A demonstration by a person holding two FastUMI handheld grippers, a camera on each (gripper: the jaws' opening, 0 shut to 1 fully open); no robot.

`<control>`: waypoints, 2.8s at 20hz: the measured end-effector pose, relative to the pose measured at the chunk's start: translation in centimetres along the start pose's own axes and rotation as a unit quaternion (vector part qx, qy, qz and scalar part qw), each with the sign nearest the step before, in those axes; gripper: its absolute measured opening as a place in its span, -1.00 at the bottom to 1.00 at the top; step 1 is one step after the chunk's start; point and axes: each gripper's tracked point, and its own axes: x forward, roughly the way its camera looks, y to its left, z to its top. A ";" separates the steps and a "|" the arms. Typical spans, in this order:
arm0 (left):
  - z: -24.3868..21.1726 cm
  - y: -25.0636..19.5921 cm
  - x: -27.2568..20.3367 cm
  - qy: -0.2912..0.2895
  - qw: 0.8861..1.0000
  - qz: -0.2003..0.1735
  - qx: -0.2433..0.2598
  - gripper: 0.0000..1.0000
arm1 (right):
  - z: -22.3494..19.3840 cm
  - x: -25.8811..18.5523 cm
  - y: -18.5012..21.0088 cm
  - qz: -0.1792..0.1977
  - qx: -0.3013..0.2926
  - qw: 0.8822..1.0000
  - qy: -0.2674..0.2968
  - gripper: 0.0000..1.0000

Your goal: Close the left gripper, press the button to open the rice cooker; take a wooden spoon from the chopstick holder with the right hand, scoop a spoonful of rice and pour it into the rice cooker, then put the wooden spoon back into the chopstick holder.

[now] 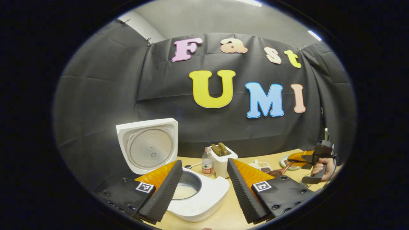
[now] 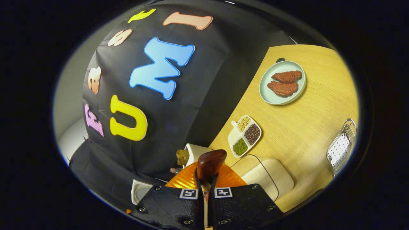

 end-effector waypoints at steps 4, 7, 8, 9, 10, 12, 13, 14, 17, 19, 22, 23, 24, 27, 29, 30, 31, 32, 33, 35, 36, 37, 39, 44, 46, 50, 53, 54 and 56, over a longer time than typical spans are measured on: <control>-0.1 0.2 -0.1 -0.005 1.000 -0.007 0.002 0.94 | 0.3 -1.4 3.1 0.030 0.022 0.999 0.000 -0.91; -0.4 0.9 -0.3 -0.008 1.000 -0.013 0.010 0.94 | -0.8 -1.6 5.9 0.050 0.008 0.999 0.014 -0.91; -0.4 1.3 -0.4 -0.009 1.000 -0.014 0.010 0.94 | -1.2 -1.6 6.8 0.056 0.003 0.998 0.019 -0.91; -0.6 1.6 -0.6 -0.010 1.000 -0.014 0.008 0.94 | -1.7 -1.5 7.8 0.062 -0.001 0.998 0.023 -0.91; -0.7 2.1 -0.8 -0.011 1.000 -0.016 0.007 0.94 | -2.2 -1.4 8.7 0.070 -0.006 0.997 0.027 -0.91; -1.0 2.8 -1.1 -0.011 1.000 -0.021 0.007 0.94 | -3.4 -1.0 10.3 0.081 -0.020 0.996 0.038 -0.84; -1.2 3.1 -1.3 -0.011 1.000 -0.026 0.006 0.94 | -4.2 -0.7 11.0 0.085 -0.025 0.995 0.046 -0.91; -1.5 3.6 -1.4 -0.010 1.000 -0.027 0.004 0.94 | -4.9 -0.2 11.6 0.088 -0.027 0.994 0.054 -0.91; -2.3 5.3 -1.9 -0.007 1.000 -0.023 0.002 0.94 | -7.2 0.7 13.8 0.105 -0.019 0.992 0.075 -0.91; -2.7 6.4 -2.3 -0.004 1.000 -0.015 0.002 0.94 | -8.8 1.8 15.2 0.114 -0.019 0.989 0.090 -0.91; -3.0 7.6 -2.8 0.000 1.000 -0.005 0.001 0.94 | -11.3 3.6 17.4 0.126 -0.027 0.985 0.112 -0.91; -3.3 7.8 -2.7 0.002 1.000 -0.005 0.001 0.94 | -12.2 4.3 18.1 0.129 -0.034 0.984 0.119 -0.91; -3.4 7.8 -2.7 0.007 1.000 -0.006 0.000 0.94 | -13.1 5.1 18.8 0.132 -0.045 0.982 0.127 -0.91; -3.9 8.4 -2.5 0.010 1.000 -0.006 0.003 0.94 | -15.7 7.0 20.8 0.139 -0.088 0.976 0.143 -0.91; -4.4 8.9 -2.4 0.013 1.000 -0.004 0.006 0.94 | -17.2 7.9 22.4 0.148 -0.110 0.971 0.154 -0.91; -4.6 9.1 -2.4 0.016 1.000 -0.002 0.006 0.94 | -18.0 8.5 22.9 0.149 -0.124 0.968 0.160 -0.91; -4.9 9.3 -2.5 0.018 1.000 0.000 0.007 0.89 | -19.1 9.2 23.0 0.150 -0.138 0.965 0.166 -0.91; -5.2 9.5 -2.7 0.021 1.000 0.002 0.006 0.89 | -20.1 9.9 23.1 0.149 -0.155 0.961 0.174 -0.91; -5.6 9.5 -2.8 0.023 1.000 0.003 0.004 0.99 | -21.2 10.4 23.4 0.150 -0.170 0.957 0.183 -0.91; -6.8 9.7 -3.0 0.032 0.999 0.003 0.000 0.94 | -23.4 11.3 23.7 0.151 -0.207 0.946 0.199 -0.91; -7.5 10.0 -3.1 0.037 0.999 0.006 0.000 0.99 | -24.3 11.9 23.5 0.150 -0.229 0.940 0.204 -0.91; -7.9 10.2 -3.0 0.041 0.999 0.009 0.000 0.94 | -25.3 12.4 23.5 0.148 -0.253 0.933 0.207 -0.91; -8.3 10.7 -3.3 0.044 0.999 0.014 0.000 0.94 | -27.1 12.8 23.4 0.148 -0.313 0.914 0.212 -0.91; -8.8 11.3 -3.8 0.048 0.998 0.028 0.002 0.99 | -31.8 13.7 23.4 0.164 -0.490 0.831 0.207 -0.91; -9.0 11.4 -3.9 0.049 0.998 0.031 -0.003 0.99 | -33.2 13.4 24.2 0.183 -0.554 0.786 0.204 -0.91; -8.8 11.5 -4.0 0.046 0.998 0.036 -0.011 0.99 | -35.8 11.4 26.3 0.242 -0.669 0.677 0.190 -0.91; -8.7 11.4 -4.3 0.044 0.998 0.039 -0.011 0.99 | -37.0 9.6 27.0 0.280 -0.725 0.602 0.180 -0.91; -8.9 11.4 -4.7 0.043 0.998 0.040 -0.012 0.99 | -37.0 9.6 27.2 0.286 -0.726 0.600 0.176 -0.91; -8.8 11.5 -5.0 0.042 0.998 0.044 -0.014 0.99 | -36.6 9.6 27.4 0.285 -0.710 0.620 0.176 -0.91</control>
